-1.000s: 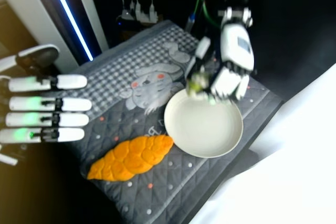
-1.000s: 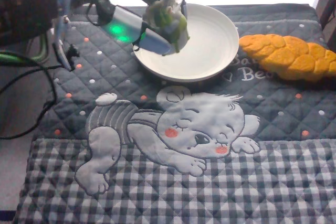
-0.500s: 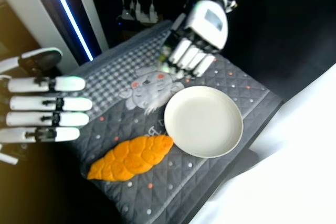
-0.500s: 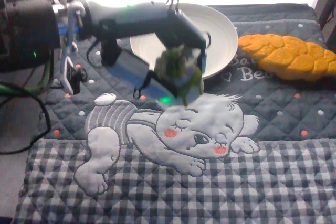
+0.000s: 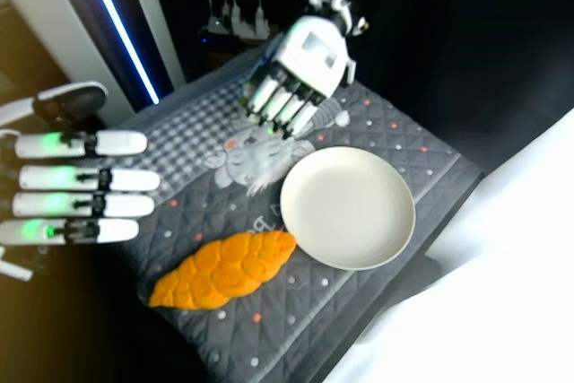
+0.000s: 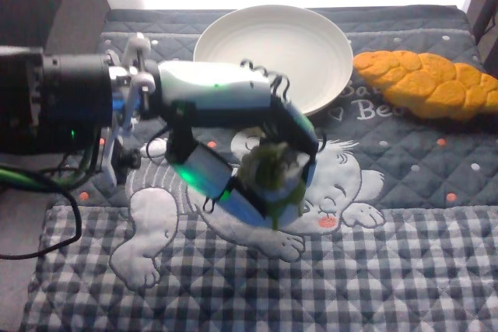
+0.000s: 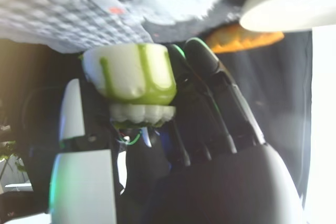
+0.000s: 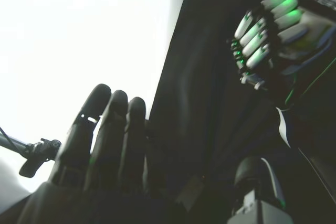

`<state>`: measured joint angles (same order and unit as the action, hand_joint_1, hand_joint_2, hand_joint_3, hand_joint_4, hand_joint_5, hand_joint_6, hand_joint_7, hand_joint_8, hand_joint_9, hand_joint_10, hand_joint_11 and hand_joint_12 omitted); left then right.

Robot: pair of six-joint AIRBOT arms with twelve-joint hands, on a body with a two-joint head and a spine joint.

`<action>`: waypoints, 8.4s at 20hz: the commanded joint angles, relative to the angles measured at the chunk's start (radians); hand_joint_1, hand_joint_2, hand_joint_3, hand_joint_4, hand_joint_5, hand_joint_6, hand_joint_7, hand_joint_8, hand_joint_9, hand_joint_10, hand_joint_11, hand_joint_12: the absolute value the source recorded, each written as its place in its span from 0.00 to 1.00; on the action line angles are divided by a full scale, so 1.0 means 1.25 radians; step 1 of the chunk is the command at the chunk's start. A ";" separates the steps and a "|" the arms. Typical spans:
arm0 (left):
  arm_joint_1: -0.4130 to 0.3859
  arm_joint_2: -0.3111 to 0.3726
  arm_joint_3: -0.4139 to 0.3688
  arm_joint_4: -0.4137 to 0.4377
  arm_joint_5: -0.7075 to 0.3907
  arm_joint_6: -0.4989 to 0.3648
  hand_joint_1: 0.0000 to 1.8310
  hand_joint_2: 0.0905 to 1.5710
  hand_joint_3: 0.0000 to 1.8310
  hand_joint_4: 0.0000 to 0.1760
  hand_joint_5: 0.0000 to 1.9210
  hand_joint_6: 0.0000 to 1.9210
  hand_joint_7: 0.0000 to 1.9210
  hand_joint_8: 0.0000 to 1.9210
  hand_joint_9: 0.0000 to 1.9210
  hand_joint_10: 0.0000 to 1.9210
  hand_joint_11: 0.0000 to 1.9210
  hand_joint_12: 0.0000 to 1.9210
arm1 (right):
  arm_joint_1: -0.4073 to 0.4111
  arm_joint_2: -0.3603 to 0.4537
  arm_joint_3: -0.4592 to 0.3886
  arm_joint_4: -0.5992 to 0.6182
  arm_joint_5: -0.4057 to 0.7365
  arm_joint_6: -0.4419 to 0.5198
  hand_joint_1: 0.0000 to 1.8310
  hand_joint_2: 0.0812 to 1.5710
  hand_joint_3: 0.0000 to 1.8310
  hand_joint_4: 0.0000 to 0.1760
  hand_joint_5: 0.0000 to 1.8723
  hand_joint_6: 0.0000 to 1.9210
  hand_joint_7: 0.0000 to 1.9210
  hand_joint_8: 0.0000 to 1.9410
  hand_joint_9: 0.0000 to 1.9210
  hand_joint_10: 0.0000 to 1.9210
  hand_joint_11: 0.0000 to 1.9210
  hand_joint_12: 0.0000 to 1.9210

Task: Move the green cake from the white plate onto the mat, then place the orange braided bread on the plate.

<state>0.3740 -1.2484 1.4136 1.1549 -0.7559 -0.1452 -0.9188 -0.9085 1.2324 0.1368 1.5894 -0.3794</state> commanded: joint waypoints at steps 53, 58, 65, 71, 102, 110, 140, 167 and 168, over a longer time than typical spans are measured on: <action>0.263 0.263 -0.121 -0.778 -0.390 0.414 0.38 0.73 0.00 0.25 0.34 0.00 0.07 0.00 0.00 0.00 0.00 0.00 | 0.367 -0.095 0.216 -0.250 -0.641 0.004 0.30 0.35 0.00 0.74 0.04 0.00 0.15 0.00 0.10 0.00 0.00 0.34; 0.263 0.263 -0.124 -0.778 -0.393 0.415 0.38 0.73 0.00 0.25 0.34 0.00 0.07 0.00 0.00 0.00 0.00 0.00 | 0.367 -0.132 0.262 -0.250 -0.700 0.022 0.33 0.35 0.00 0.39 0.06 0.00 0.15 0.00 0.14 0.00 0.00 0.35; 0.264 0.265 -0.128 -0.778 -0.400 0.415 0.38 0.73 0.00 0.25 0.34 0.00 0.07 0.00 0.00 0.00 0.00 0.00 | 0.367 -0.165 0.293 -0.251 -0.732 0.034 0.36 0.36 0.00 0.34 0.05 0.00 0.18 0.00 0.14 0.00 0.00 0.41; 0.264 0.265 -0.130 -0.779 -0.406 0.415 0.38 0.73 0.00 0.25 0.34 0.00 0.07 0.00 0.00 0.00 0.00 0.00 | 0.367 -0.181 0.304 -0.256 -0.753 0.037 0.43 0.36 0.00 0.29 0.16 0.01 0.23 0.00 0.21 0.01 0.00 0.45; 0.326 0.273 -0.139 -0.839 -0.460 0.434 0.38 0.73 0.00 0.25 0.35 0.00 0.07 0.00 0.00 0.00 0.00 0.00 | 0.367 -0.024 0.069 -0.298 -0.317 0.009 0.67 0.62 0.00 0.00 0.67 0.22 0.64 0.46 0.61 0.77 0.56 0.90; 0.328 0.273 -0.141 -0.838 -0.462 0.437 0.38 0.73 0.00 0.25 0.35 0.00 0.07 0.00 0.00 0.00 0.00 0.00 | 0.367 -0.007 0.064 -0.282 -0.289 -0.008 0.66 0.64 0.00 0.00 0.63 0.34 0.61 0.83 0.70 1.00 0.75 1.00; 0.294 0.232 -0.120 -0.806 -0.431 0.435 0.38 0.73 0.00 0.25 0.35 0.00 0.07 0.00 0.00 0.00 0.00 0.00 | 0.503 -0.134 0.168 -0.292 -0.467 -0.041 0.69 0.69 0.00 0.00 0.53 0.37 0.54 0.58 0.56 0.54 0.49 0.77; 0.301 0.226 -0.110 -0.828 -0.525 0.446 0.42 0.49 0.00 0.74 0.00 0.00 0.00 0.00 0.02 0.00 0.00 0.19 | 0.581 -0.449 0.386 -0.305 -0.634 0.072 0.63 0.70 0.00 0.00 0.51 0.53 0.54 0.63 0.58 0.78 0.58 0.90; 0.301 0.226 -0.111 -0.828 -0.527 0.446 0.39 0.49 0.00 0.80 0.01 0.00 0.00 0.00 0.03 0.00 0.02 0.20 | 0.581 -0.458 0.387 -0.305 -0.634 0.072 0.63 0.71 0.00 0.00 0.50 0.54 0.54 0.63 0.58 0.76 0.55 0.89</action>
<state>0.7563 -0.9714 1.2755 0.1604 -1.2911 0.4122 -0.2085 -1.5070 1.7103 -0.2825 0.6819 -0.2977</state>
